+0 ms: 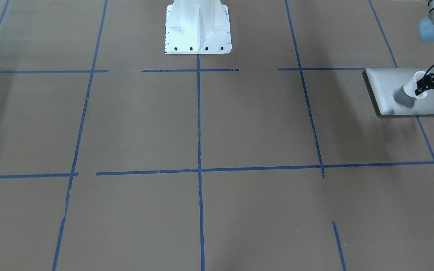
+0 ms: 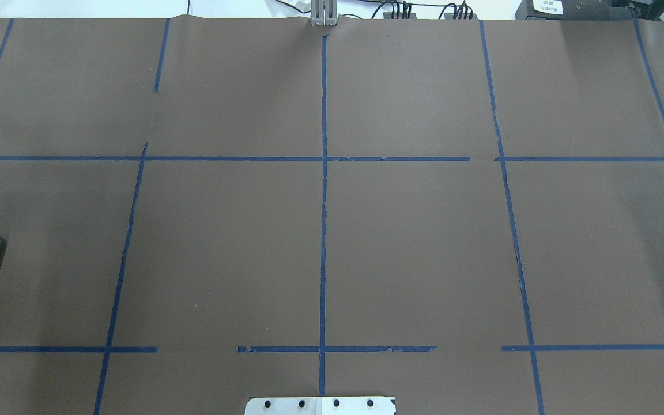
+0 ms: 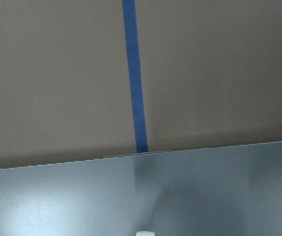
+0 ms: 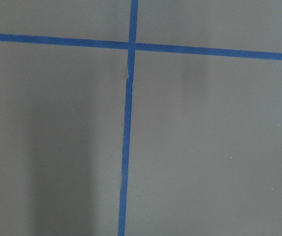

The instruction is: Place cup on laptop

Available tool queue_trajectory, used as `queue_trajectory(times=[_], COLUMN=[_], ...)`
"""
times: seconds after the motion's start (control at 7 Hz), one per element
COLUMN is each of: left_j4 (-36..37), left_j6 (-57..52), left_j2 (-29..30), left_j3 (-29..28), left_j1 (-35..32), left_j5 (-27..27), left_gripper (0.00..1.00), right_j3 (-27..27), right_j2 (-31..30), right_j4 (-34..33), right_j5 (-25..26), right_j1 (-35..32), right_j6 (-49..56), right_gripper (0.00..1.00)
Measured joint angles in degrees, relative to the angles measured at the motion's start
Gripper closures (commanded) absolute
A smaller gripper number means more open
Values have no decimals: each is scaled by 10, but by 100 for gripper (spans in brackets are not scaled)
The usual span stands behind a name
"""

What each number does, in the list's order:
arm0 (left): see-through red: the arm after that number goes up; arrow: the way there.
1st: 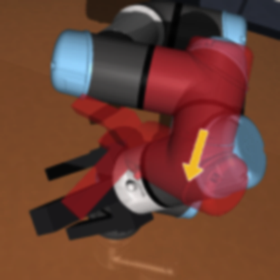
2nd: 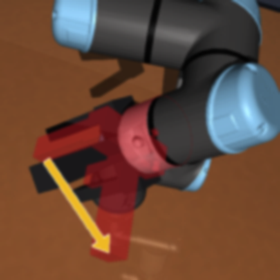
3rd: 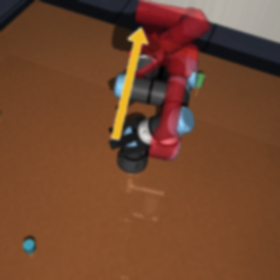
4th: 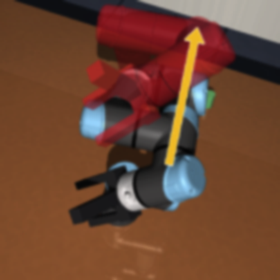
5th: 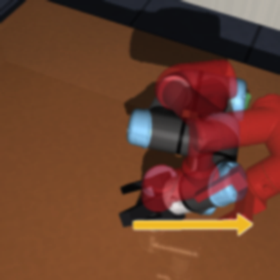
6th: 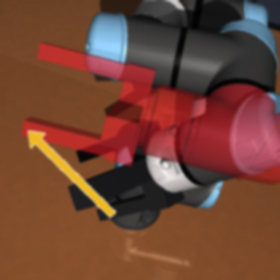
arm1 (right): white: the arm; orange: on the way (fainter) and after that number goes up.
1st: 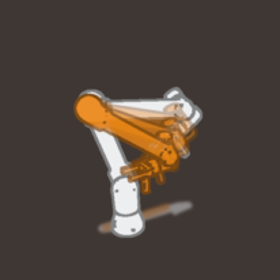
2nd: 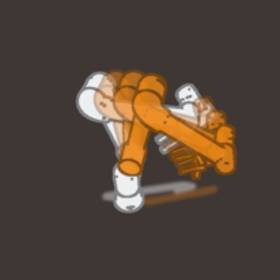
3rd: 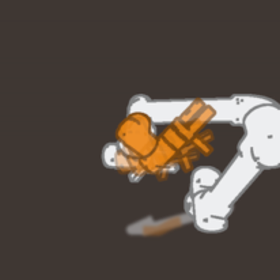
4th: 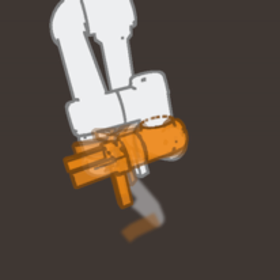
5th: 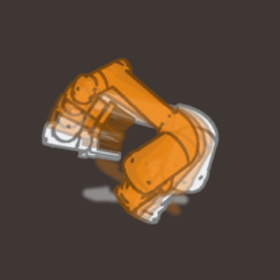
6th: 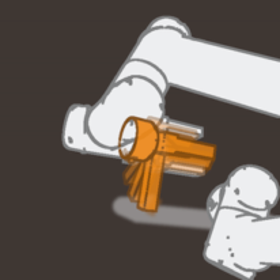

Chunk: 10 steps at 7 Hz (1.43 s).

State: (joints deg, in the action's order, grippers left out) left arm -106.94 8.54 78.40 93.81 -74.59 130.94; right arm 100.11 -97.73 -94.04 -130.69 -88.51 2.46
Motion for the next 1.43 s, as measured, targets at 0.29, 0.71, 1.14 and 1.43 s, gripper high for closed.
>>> queue_trajectory(times=[0.29, 0.71, 1.14, 1.43], left_j4=[125, 167, 164, 164], left_j6=[-136, -173, -174, -174], left_j2=[34, 32, 33, 36], left_j3=[16, 22, 25, 31], left_j1=[-135, -217, -219, -216], left_j5=[1, 59, 93, 94], left_gripper=[0, 0, 0, 0], right_j3=[0, 0, 0, 0], right_j2=[0, 0, 0, 0], right_j4=[0, 0, 0, 0], right_j5=[0, 0, 0, 0], right_j1=[0, 0, 0, 0], right_j6=[0, 0, 0, 0], right_gripper=[0, 0, 0, 0])
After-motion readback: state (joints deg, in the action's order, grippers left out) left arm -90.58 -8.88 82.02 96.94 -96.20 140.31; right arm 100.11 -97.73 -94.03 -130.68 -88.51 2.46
